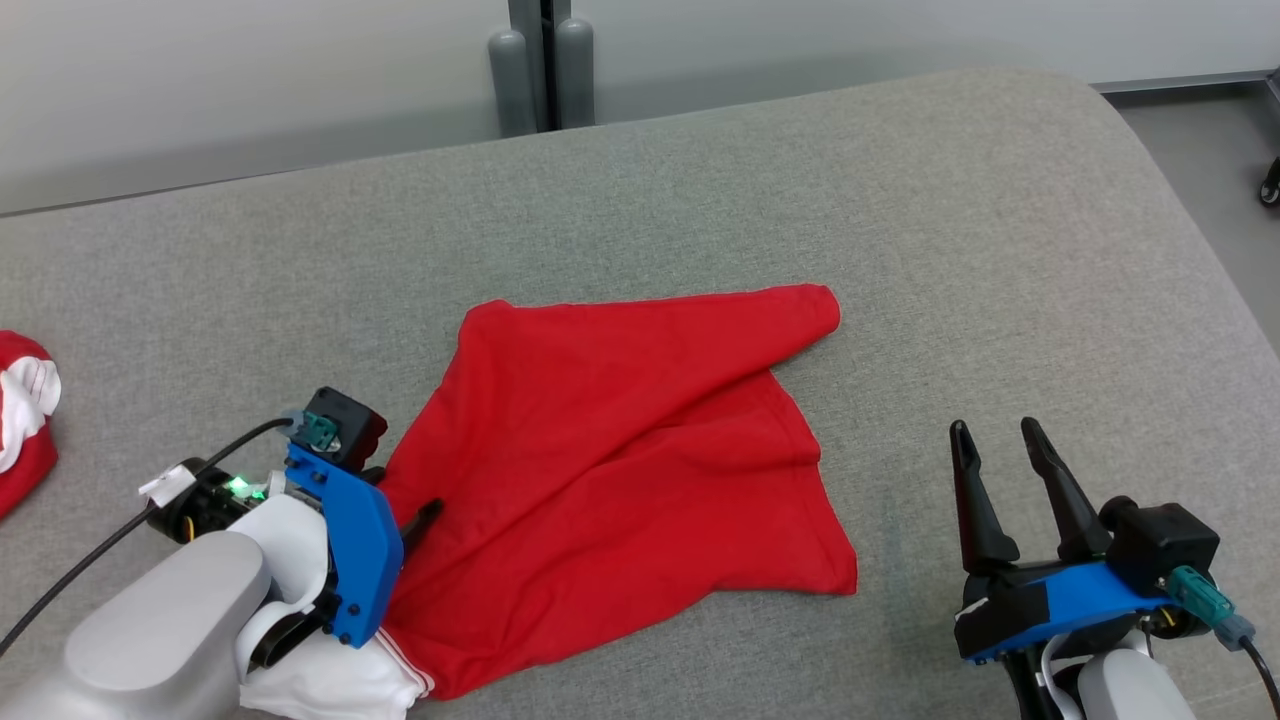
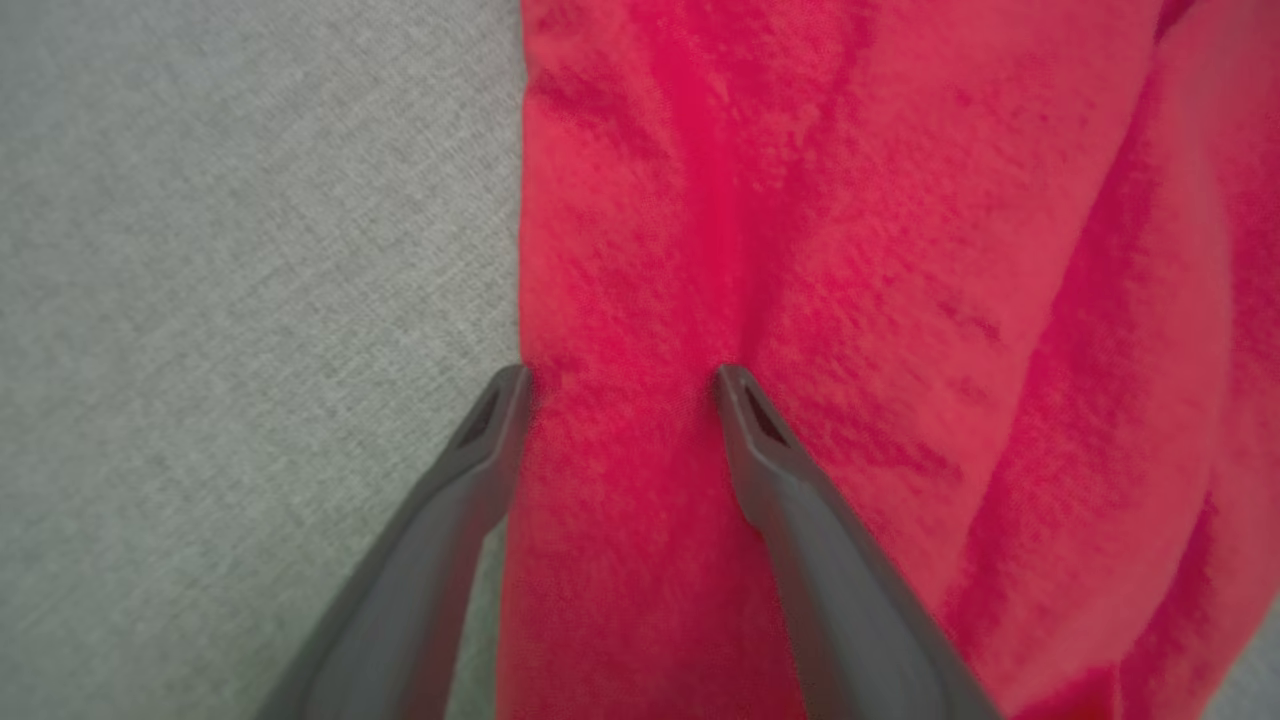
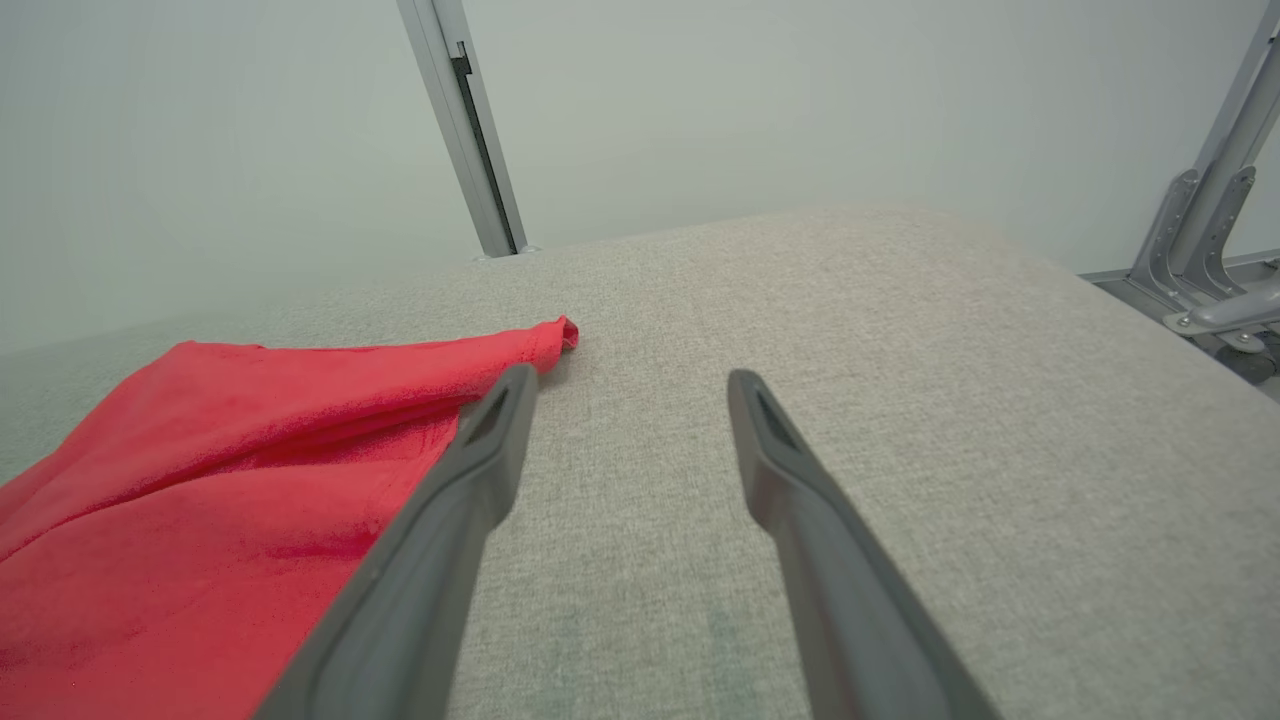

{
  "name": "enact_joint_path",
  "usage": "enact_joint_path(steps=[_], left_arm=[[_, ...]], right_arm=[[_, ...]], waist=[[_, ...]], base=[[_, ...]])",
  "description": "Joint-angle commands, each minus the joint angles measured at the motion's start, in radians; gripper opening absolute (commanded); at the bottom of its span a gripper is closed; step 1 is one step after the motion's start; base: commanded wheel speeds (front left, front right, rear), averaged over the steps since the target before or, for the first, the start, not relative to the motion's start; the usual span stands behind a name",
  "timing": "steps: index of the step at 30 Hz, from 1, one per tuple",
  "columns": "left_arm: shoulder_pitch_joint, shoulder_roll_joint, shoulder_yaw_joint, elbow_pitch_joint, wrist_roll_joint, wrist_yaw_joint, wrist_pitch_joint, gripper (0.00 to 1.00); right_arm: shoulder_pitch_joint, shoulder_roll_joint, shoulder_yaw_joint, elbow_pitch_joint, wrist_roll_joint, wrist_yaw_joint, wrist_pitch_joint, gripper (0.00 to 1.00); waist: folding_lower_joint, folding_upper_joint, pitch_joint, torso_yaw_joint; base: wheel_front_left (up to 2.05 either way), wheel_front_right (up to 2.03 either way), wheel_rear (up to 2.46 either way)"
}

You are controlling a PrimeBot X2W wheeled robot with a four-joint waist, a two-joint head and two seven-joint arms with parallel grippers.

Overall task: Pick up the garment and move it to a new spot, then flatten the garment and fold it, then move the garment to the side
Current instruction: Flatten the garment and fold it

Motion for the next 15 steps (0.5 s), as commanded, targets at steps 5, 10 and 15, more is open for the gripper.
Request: enact_joint_path(steps=[5, 10, 15], left_arm=[[0.014, -0.021, -0.072, 0.052, -0.031, -0.002, -0.021, 1.00], [0.003, -0.048, -0.112, 0.124, -0.007, -0.002, -0.035, 0.97], [-0.004, -0.072, -0.138, 0.159, -0.001, -0.002, -0.054, 0.00]], right_arm=[[0.013, -0.003, -0.003, 0.005, -0.001, 0.000, -0.003, 1.00], [0.014, -0.003, -0.006, 0.005, -0.008, 0.000, -0.003, 1.00], [0.020, -0.003, -0.010, 0.003, -0.011, 0.000, -0.003, 1.00]], waist=[[0.0000, -0.0002, -0.011, -0.003], [0.0000, -0.0002, -0.018, -0.003], [0.0000, -0.0002, -0.025, 0.002]], base=[[0.00, 0.00, 0.00], [0.00, 0.00, 0.00], [0.00, 0.00, 0.00]])
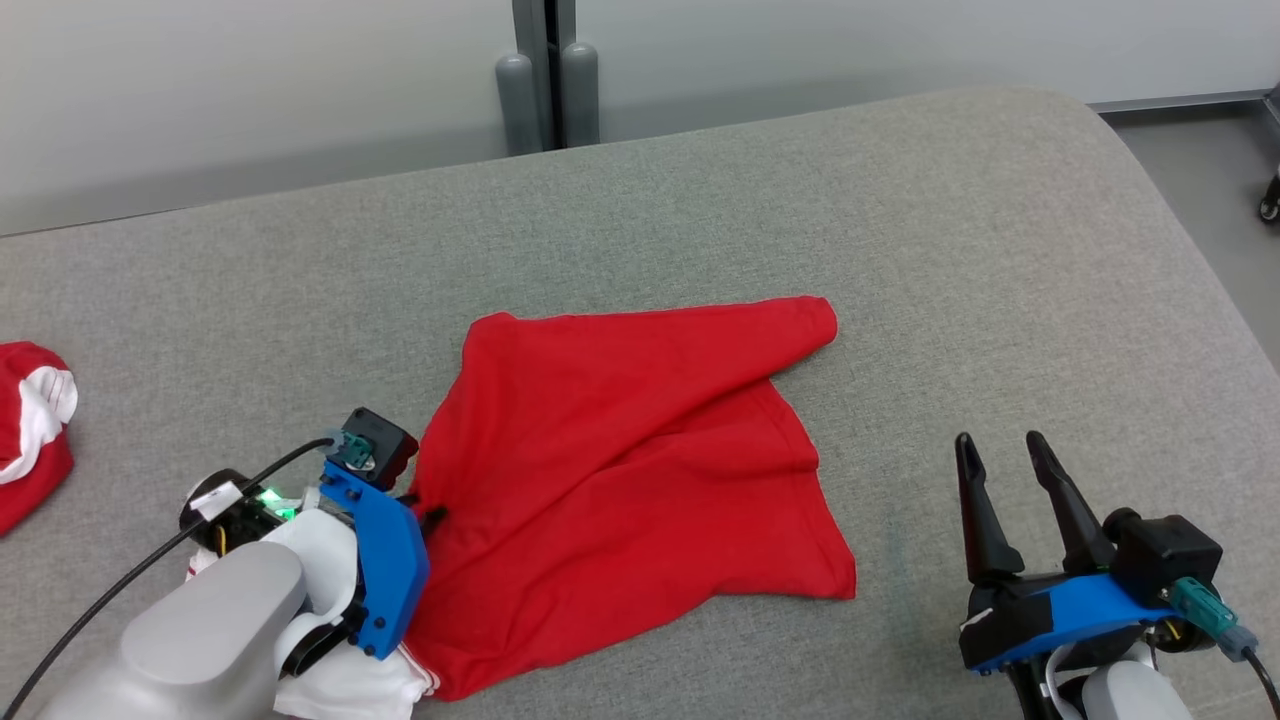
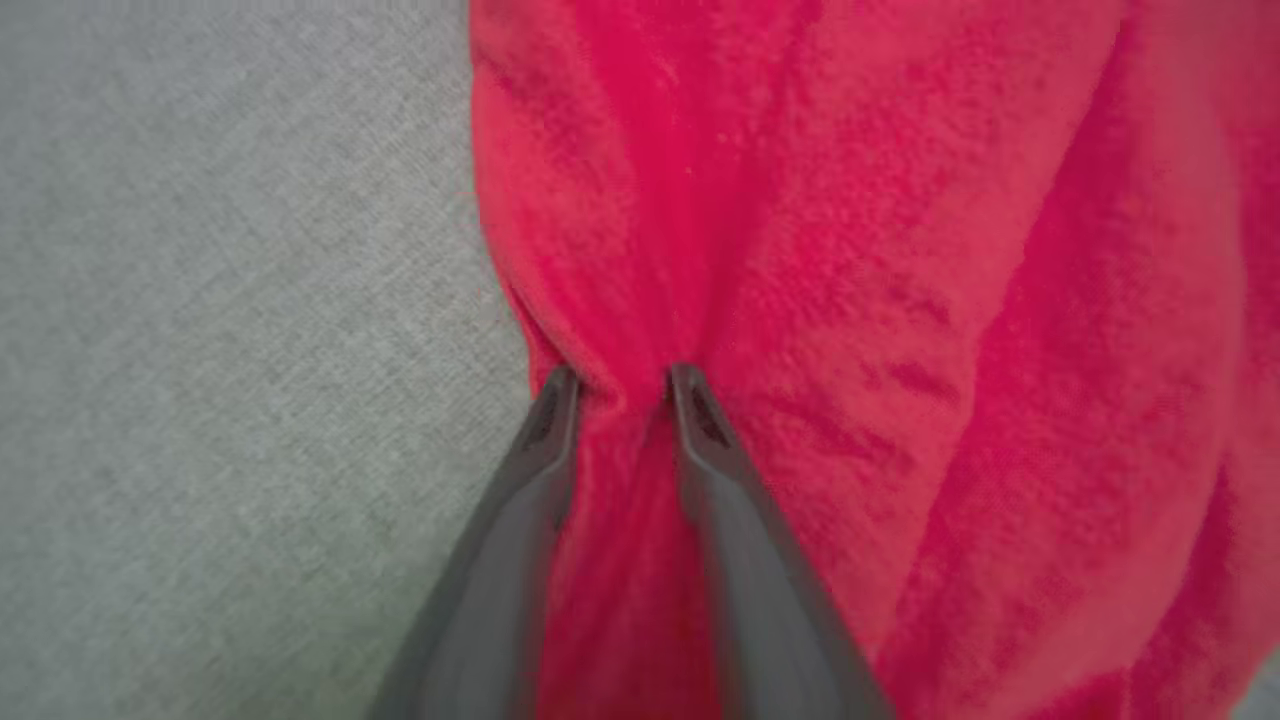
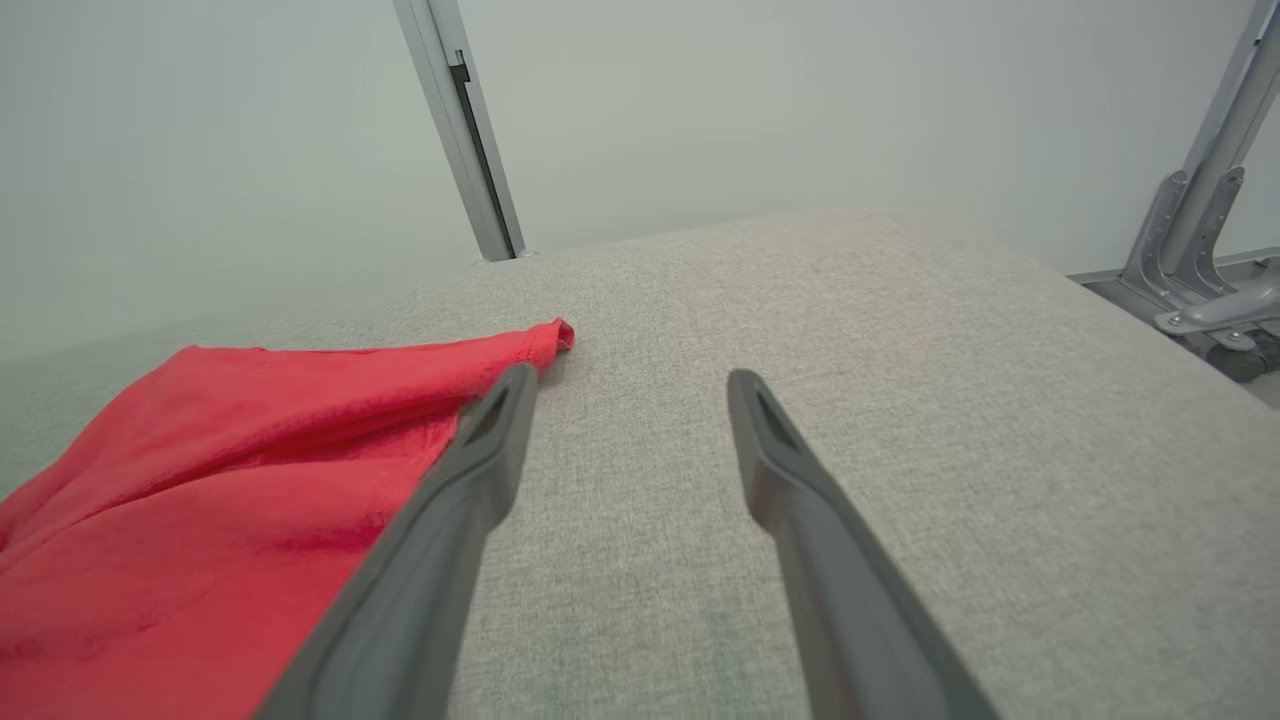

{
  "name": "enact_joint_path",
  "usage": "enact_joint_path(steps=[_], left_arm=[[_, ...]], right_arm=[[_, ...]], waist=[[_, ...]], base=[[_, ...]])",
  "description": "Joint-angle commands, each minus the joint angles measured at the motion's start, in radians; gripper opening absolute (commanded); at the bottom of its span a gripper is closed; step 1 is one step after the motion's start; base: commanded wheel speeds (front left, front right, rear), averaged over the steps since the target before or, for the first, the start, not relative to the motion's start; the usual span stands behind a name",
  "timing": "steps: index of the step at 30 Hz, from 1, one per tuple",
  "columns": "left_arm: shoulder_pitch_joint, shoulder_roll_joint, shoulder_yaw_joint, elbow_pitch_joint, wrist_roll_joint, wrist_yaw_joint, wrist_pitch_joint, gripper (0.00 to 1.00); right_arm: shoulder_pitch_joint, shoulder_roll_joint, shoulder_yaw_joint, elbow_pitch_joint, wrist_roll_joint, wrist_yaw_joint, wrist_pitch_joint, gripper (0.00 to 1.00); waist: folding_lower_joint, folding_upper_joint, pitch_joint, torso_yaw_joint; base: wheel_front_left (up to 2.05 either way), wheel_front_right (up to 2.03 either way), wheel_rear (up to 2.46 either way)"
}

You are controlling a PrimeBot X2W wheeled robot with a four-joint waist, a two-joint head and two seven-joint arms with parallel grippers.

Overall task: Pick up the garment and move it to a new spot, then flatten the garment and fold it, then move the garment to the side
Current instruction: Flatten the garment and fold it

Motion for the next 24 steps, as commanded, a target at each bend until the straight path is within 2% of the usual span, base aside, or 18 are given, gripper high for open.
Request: enact_joint_path(steps=[1, 10, 16, 17, 18, 19, 24], left_arm=[[0.012, -0.008, -0.026, 0.025, 0.007, -0.002, 0.002, 0.00], [-0.141, -0.022, 0.074, 0.079, -0.057, 0.000, -0.119, 0.00], [-0.222, -0.028, 0.117, 0.153, -0.057, 0.000, -0.209, 0.00], [-0.225, -0.032, 0.118, 0.172, -0.054, 0.000, -0.228, 0.06], [-0.218, -0.037, 0.115, 0.189, -0.052, 0.000, -0.244, 0.76], [-0.216, -0.041, 0.109, 0.203, -0.044, 0.000, -0.263, 1.00], [-0.220, -0.056, 0.116, 0.250, -0.035, 0.000, -0.378, 1.00]], right_arm=[[0.007, -0.003, -0.003, -0.001, -0.008, 0.000, -0.003, 1.00], [0.003, -0.003, -0.006, -0.005, -0.011, 0.000, -0.003, 1.00], [-0.014, -0.003, -0.001, -0.006, -0.001, 0.000, -0.003, 1.00], [-0.016, -0.003, 0.000, -0.005, 0.000, 0.000, -0.003, 1.00], [-0.016, -0.003, 0.001, -0.003, 0.001, 0.000, -0.003, 1.00], [-0.015, -0.003, 0.002, -0.001, 0.002, 0.000, -0.003, 1.00], [-0.001, -0.003, -0.009, -0.002, 0.006, 0.000, -0.003, 1.00]], waist=[[0.0001, 0.0002, -0.001, 0.003], [0.0001, 0.0002, 0.001, 0.015], [0.0001, 0.0002, 0.019, -0.001], [0.0001, 0.0002, 0.021, -0.004], [0.0001, 0.0002, 0.023, -0.008], [0.0001, 0.0002, 0.024, -0.010], [0.0001, 0.0002, 0.021, -0.004]], base=[[0.00, 0.00, 0.00], [0.00, 0.00, 0.00], [0.00, 0.00, 0.00], [0.00, 0.00, 0.00], [0.00, 0.00, 0.00], [0.00, 0.00, 0.00], [0.00, 0.00, 0.00]])
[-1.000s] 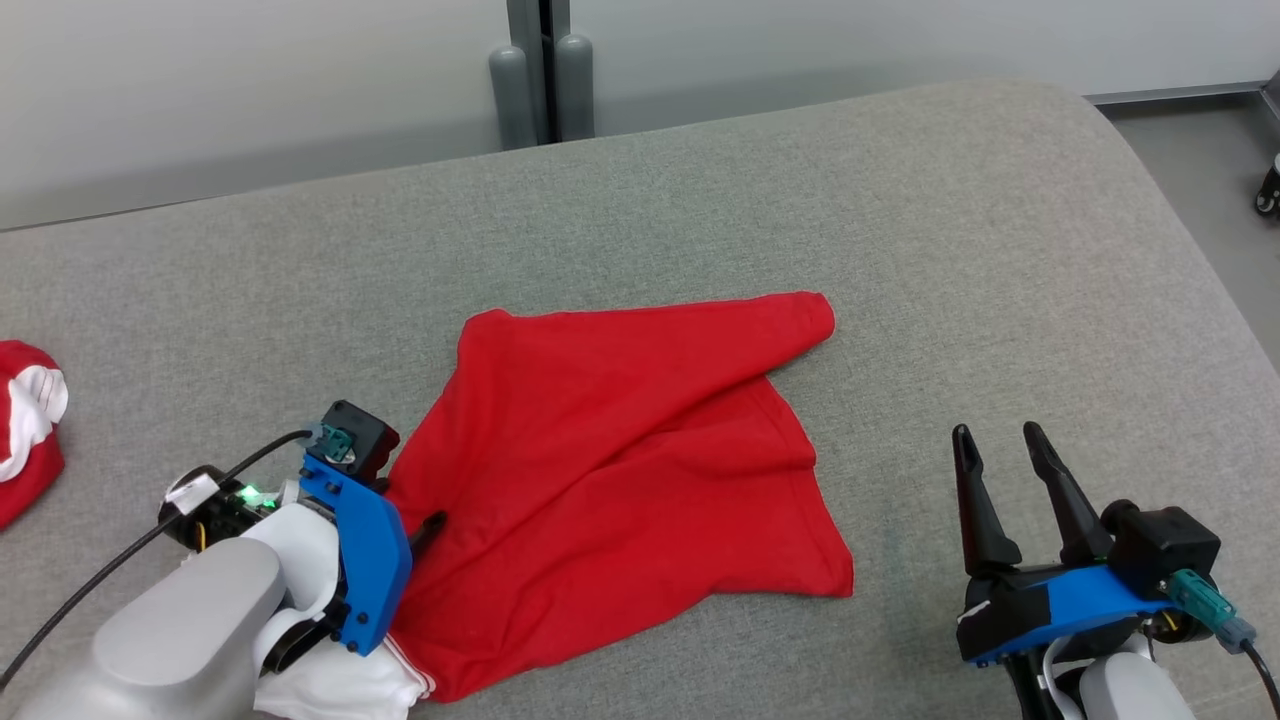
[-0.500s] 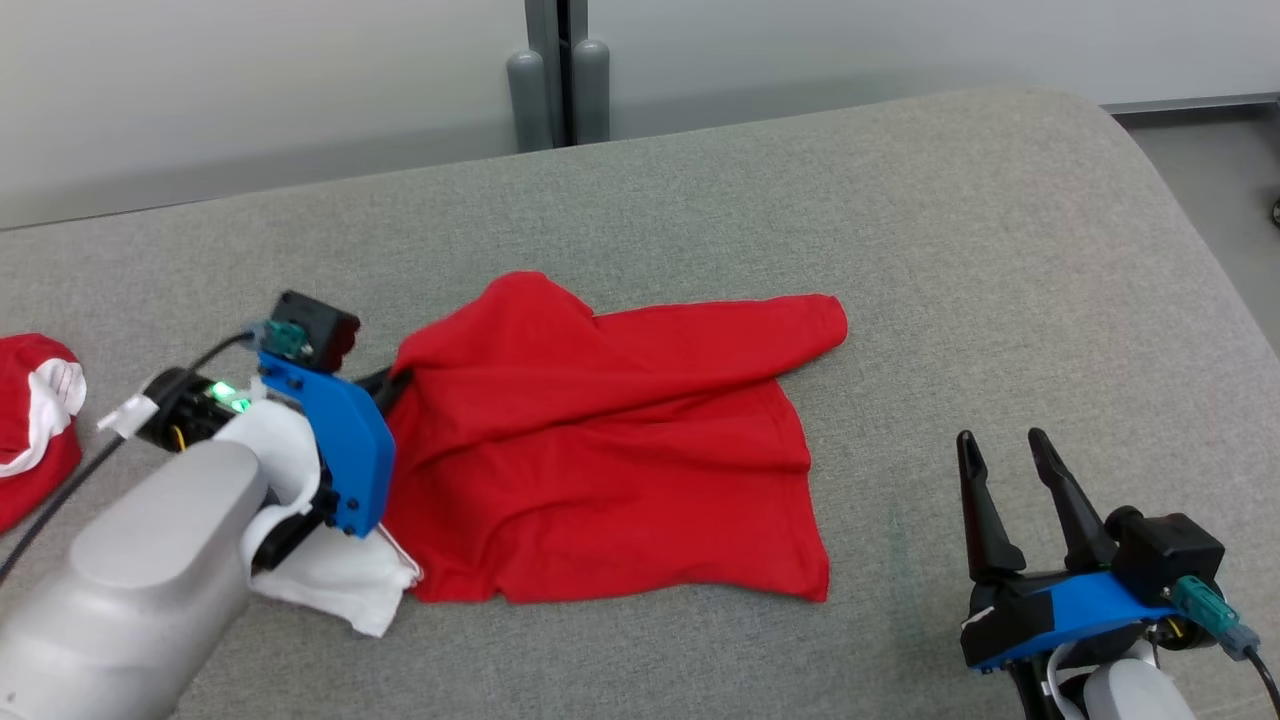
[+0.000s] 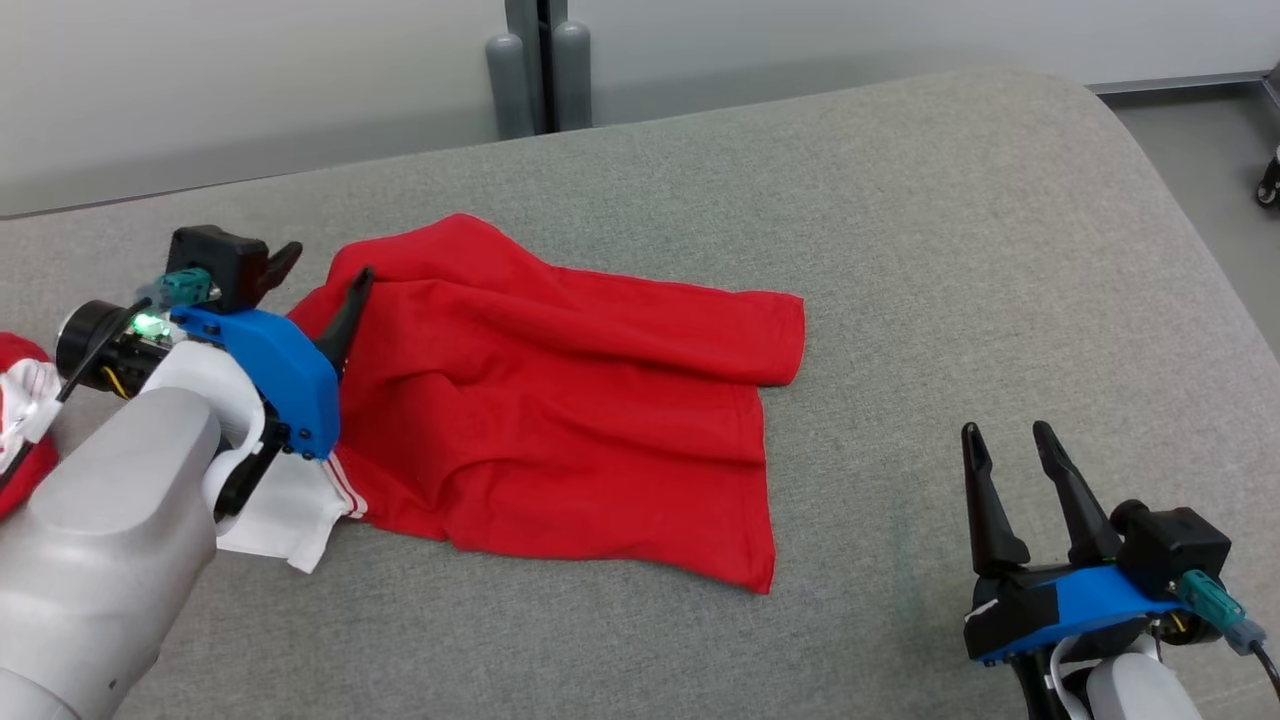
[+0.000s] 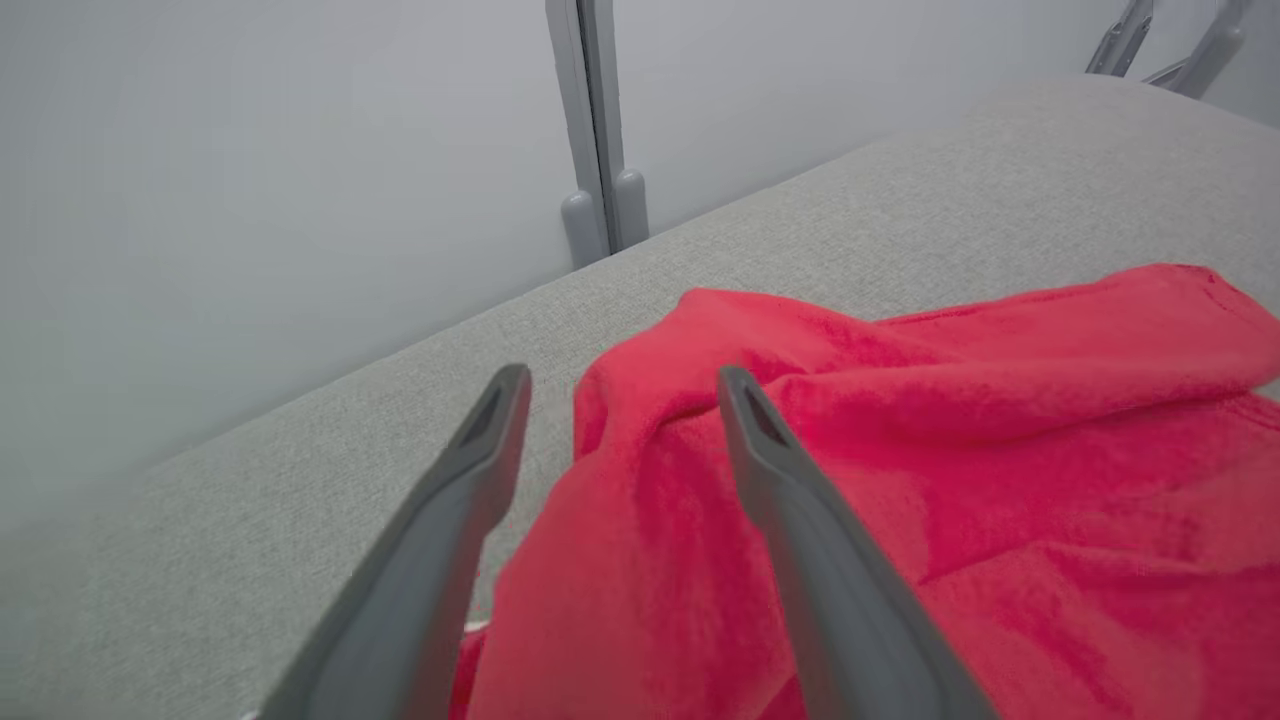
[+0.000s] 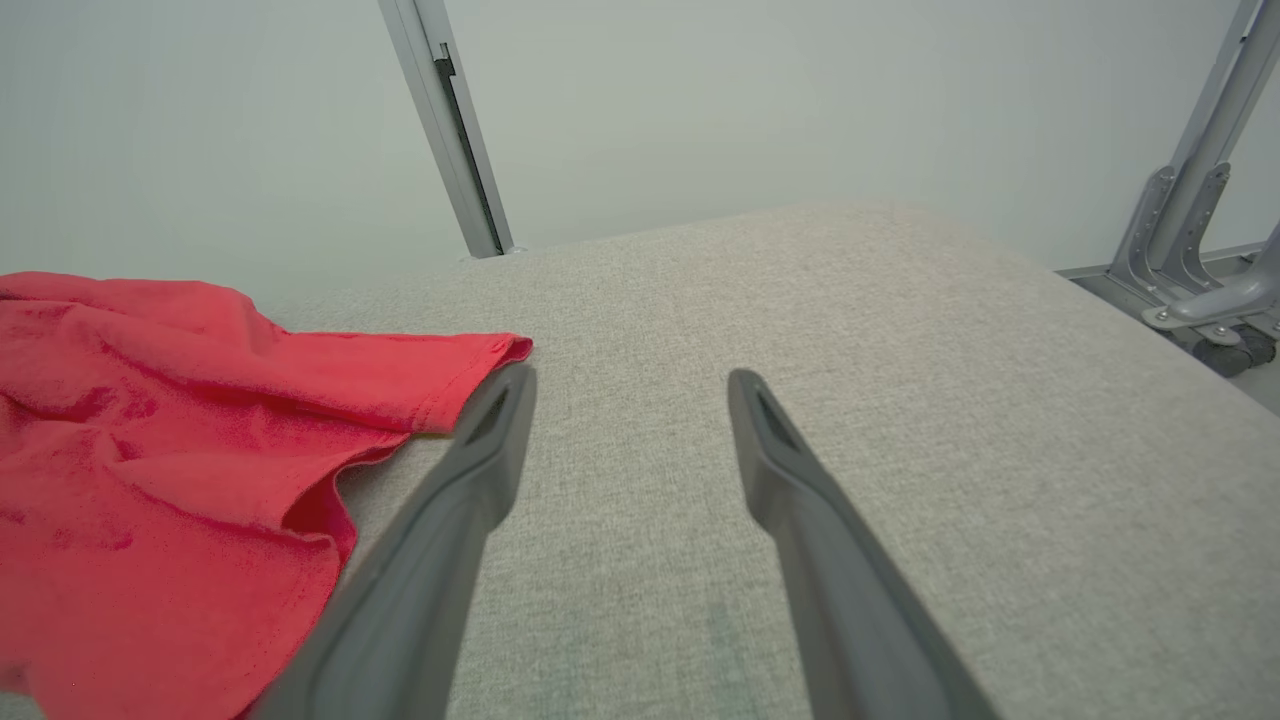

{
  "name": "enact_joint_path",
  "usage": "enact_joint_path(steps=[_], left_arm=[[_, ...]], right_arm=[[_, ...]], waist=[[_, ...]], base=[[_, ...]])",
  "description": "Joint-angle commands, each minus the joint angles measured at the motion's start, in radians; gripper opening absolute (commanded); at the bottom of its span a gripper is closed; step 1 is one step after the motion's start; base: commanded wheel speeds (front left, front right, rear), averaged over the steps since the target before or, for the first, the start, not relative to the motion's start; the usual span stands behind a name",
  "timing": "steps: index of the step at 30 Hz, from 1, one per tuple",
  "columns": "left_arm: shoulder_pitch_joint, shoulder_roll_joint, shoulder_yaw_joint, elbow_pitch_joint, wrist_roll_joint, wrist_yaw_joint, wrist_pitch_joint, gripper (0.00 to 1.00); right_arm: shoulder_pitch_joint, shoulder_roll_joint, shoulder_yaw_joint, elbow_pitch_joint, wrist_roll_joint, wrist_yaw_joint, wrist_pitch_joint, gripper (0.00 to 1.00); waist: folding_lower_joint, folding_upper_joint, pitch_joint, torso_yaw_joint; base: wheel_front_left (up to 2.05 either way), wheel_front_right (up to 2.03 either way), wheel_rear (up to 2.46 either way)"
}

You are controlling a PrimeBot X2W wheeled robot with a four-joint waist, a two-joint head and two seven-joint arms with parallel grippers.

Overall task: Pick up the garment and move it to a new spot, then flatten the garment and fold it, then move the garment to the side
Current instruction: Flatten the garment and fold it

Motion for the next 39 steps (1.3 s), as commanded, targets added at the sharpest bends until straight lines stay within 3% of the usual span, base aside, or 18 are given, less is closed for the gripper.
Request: enact_joint_path(steps=[1, 5, 10, 17, 23, 33, 39], left_arm=[[-0.005, 0.001, 0.017, 0.011, -0.008, 0.002, -0.034, 1.00], [0.006, 0.008, 0.053, 0.021, -0.022, 0.005, -0.123, 1.00], [0.053, 0.027, 0.127, -0.031, -0.007, 0.043, -0.159, 1.00], [0.274, 0.053, 0.425, -0.341, 0.165, 0.178, -0.160, 1.00], [0.538, -0.005, 0.689, -0.578, 0.364, 0.234, -0.160, 1.00], [0.831, -0.181, 0.989, -0.762, 0.576, 0.186, -0.160, 1.00], [0.944, -0.286, 1.102, -0.807, 0.673, 0.139, -0.160, 1.00]], right_arm=[[0.011, -0.003, -0.003, 0.002, 0.001, 0.000, -0.003, 1.00], [0.018, -0.003, -0.011, 0.003, -0.003, 0.000, -0.003, 1.00], [0.032, -0.003, -0.015, 0.001, -0.010, 0.000, -0.003, 1.00], [0.048, -0.002, -0.021, -0.005, -0.021, 0.000, -0.003, 1.00], [0.060, -0.003, -0.023, 0.003, -0.029, 0.000, -0.003, 1.00], [0.085, -0.003, -0.026, 0.009, -0.042, 0.000, -0.003, 1.00], [0.097, -0.003, -0.016, 0.014, -0.040, 0.000, -0.003, 1.00]], waist=[[-0.0001, 0.0000, -0.004, 0.006], [-0.0001, 0.0000, -0.018, 0.026], [-0.0001, 0.0000, -0.037, 0.058], [-0.0001, 0.0000, -0.058, 0.114], [-0.0001, 0.0000, -0.080, 0.156], [-0.0001, 0.0000, -0.113, 0.209], [-0.0001, 0.0000, -0.129, 0.223]], base=[[0.00, 0.00, 0.00], [0.00, 0.00, 0.00], [0.00, 0.00, 0.00], [0.00, 0.00, 0.00], [0.00, 0.00, 0.00], [0.00, 0.00, 0.00], [0.00, 0.00, 0.00]])
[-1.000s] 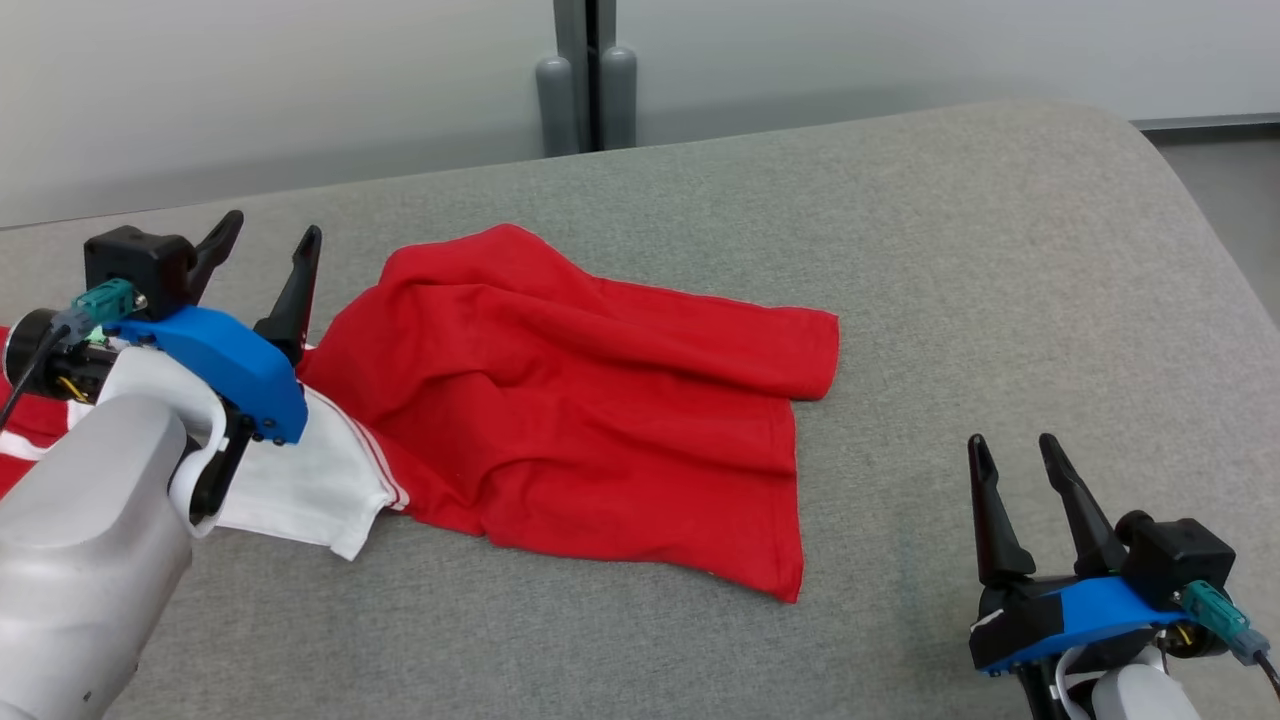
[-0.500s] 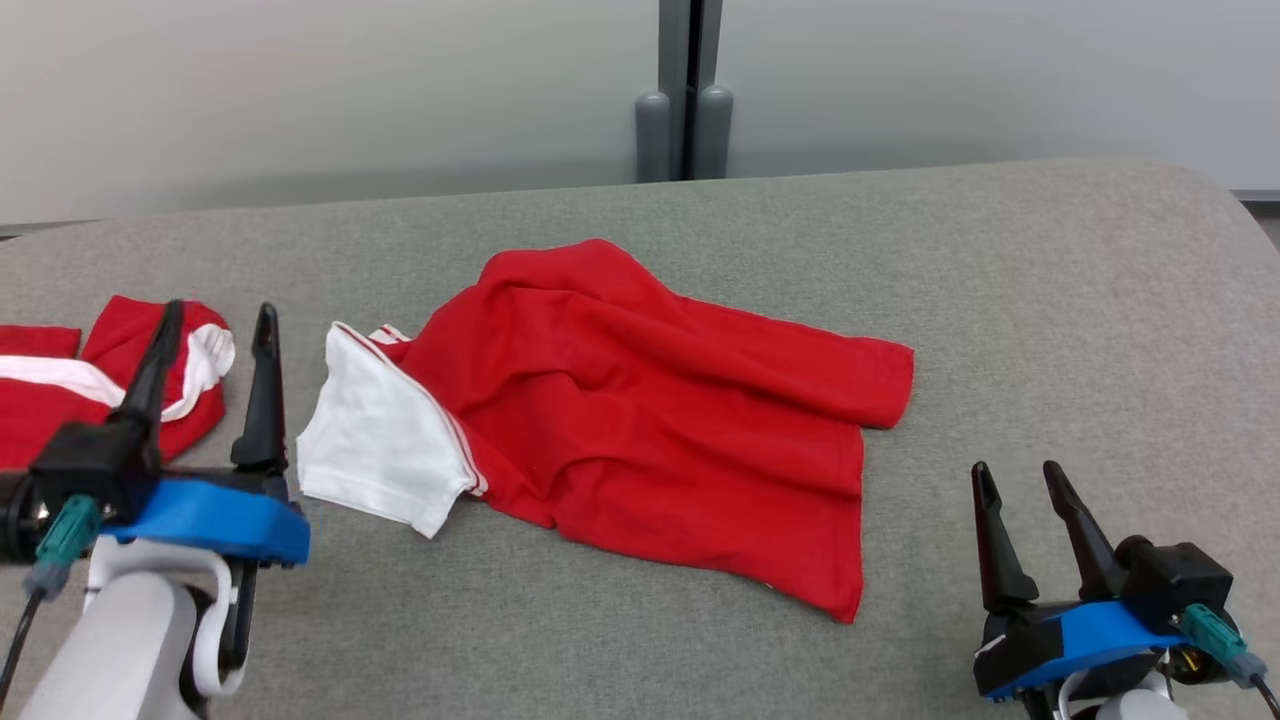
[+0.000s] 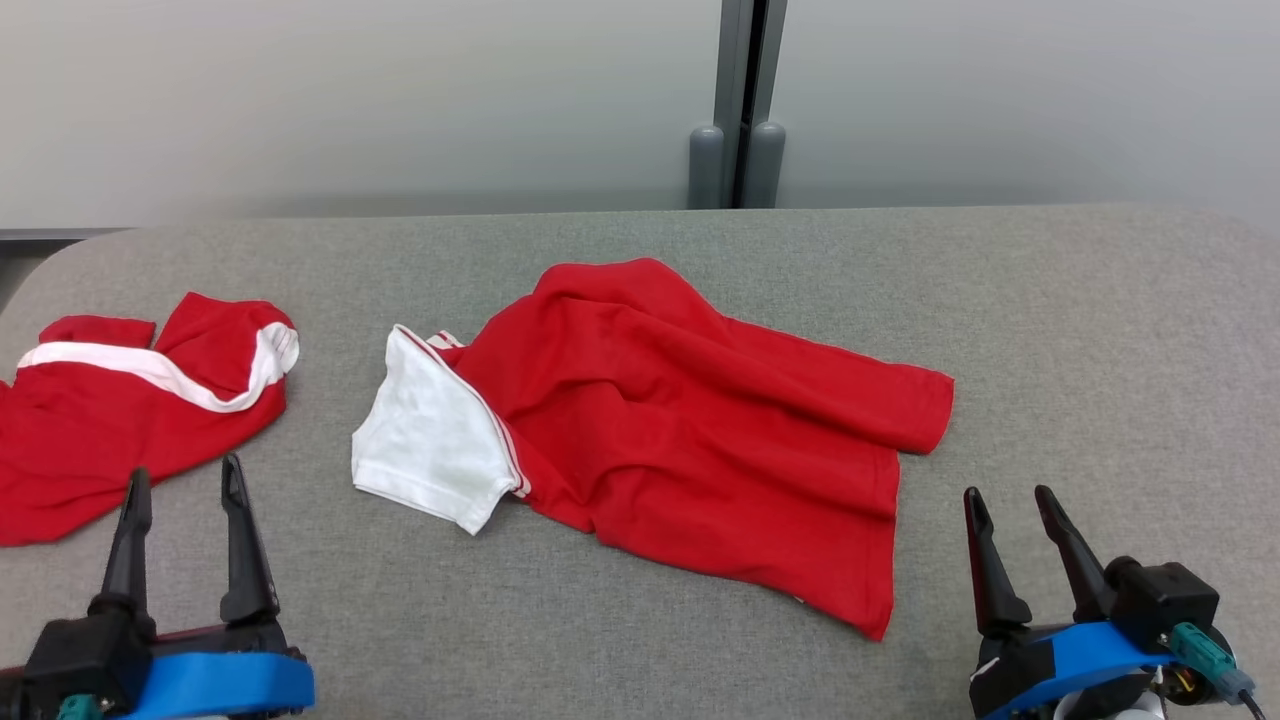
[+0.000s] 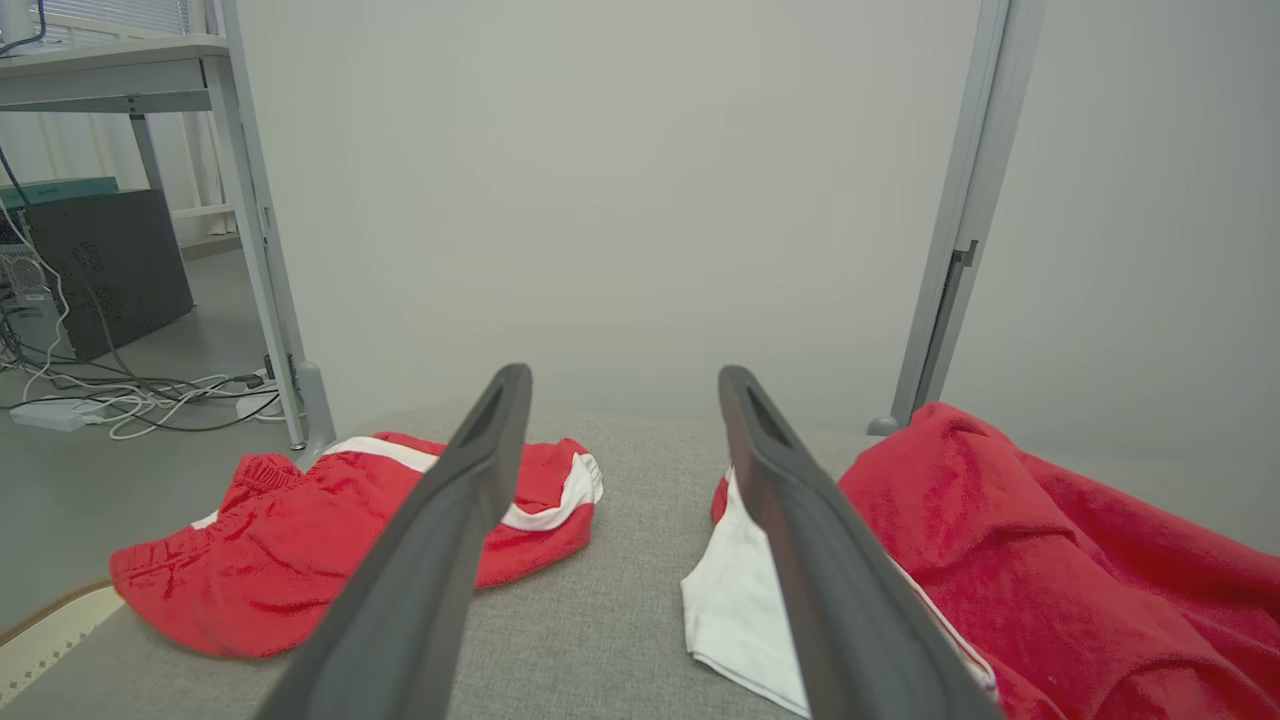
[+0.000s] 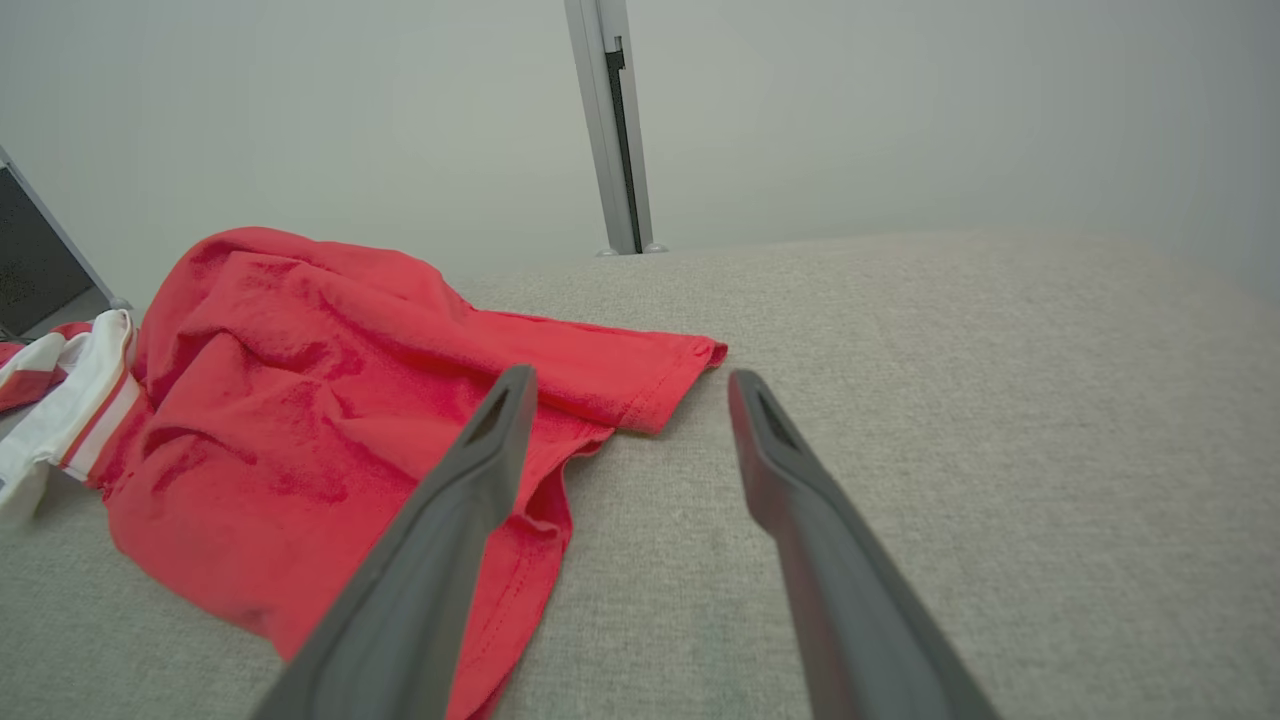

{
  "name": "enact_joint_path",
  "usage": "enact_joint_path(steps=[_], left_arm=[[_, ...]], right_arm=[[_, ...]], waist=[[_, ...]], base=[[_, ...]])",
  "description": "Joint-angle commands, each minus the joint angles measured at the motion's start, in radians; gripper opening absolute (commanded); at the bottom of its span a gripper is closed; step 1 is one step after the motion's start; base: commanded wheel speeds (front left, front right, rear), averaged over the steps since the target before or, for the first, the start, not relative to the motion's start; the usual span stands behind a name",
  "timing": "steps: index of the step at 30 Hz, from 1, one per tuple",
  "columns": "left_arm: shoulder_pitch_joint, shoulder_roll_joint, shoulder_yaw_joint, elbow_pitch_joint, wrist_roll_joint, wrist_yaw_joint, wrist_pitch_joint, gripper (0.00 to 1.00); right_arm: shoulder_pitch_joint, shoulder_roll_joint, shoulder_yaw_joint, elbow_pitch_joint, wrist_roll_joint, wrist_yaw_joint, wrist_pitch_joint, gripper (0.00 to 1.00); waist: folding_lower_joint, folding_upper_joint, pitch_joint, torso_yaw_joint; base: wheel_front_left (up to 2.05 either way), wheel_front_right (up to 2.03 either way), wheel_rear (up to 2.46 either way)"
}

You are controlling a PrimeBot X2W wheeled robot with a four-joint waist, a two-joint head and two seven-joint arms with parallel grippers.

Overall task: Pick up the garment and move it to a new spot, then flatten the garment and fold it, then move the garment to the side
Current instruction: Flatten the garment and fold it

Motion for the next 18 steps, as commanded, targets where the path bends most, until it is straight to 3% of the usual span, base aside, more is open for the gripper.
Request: enact_joint_path(steps=[1, 8, 18], left_arm=[[0.035, -0.030, 0.033, -0.008, 0.024, -0.018, -0.005, 1.00], [0.107, -0.115, 0.099, -0.002, 0.087, -0.066, -0.005, 1.00], [0.112, -0.148, 0.133, 0.027, 0.139, -0.096, -0.005, 1.00]], right_arm=[[0.014, -0.004, 0.003, 0.002, 0.001, 0.000, -0.003, 1.00], [0.033, -0.003, 0.014, 0.014, 0.000, 0.000, -0.003, 1.00], [0.037, -0.004, 0.033, 0.047, 0.000, 0.000, -0.003, 1.00]], waist=[[0.0001, -0.0001, -0.006, 0.001], [0.0001, -0.0001, -0.026, 0.006], [0.0001, -0.0001, -0.037, 0.014]], base=[[0.00, 0.00, 0.00], [0.00, 0.00, 0.00], [0.00, 0.00, 0.00]])
